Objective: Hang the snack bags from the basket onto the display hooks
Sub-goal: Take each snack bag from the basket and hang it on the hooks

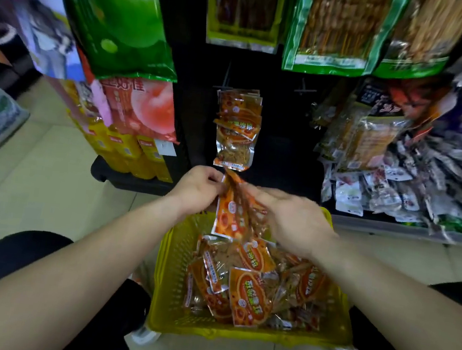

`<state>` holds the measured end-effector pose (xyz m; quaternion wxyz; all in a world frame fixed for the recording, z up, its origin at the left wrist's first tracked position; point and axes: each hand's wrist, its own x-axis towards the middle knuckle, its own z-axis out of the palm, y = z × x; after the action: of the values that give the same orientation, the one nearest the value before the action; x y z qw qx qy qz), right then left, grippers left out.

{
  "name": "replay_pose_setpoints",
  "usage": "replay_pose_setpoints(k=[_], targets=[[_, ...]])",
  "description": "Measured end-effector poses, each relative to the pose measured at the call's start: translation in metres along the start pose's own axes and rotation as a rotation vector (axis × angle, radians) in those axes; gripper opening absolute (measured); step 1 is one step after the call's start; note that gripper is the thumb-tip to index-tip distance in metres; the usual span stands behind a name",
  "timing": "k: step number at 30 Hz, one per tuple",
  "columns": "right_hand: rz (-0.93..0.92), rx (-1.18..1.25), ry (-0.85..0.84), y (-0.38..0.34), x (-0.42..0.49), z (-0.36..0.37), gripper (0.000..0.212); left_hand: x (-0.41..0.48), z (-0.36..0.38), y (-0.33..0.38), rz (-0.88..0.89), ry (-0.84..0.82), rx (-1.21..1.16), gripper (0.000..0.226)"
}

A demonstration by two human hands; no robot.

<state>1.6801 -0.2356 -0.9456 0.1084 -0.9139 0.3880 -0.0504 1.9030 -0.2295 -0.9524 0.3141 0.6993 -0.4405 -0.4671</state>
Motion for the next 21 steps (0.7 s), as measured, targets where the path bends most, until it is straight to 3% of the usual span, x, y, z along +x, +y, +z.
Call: replay_pose_setpoints(k=[13, 21], targets=[[-0.054, -0.041, -0.035, 0.011, 0.029, 0.050, 0.093, 0.021, -0.008, -0.002, -0.086, -0.101, -0.343, 0.018], [-0.036, -0.130, -0.067, 0.015, 0.044, 0.061, 0.092, 0.035, -0.005, -0.003, -0.048, -0.054, -0.257, 0.020]])
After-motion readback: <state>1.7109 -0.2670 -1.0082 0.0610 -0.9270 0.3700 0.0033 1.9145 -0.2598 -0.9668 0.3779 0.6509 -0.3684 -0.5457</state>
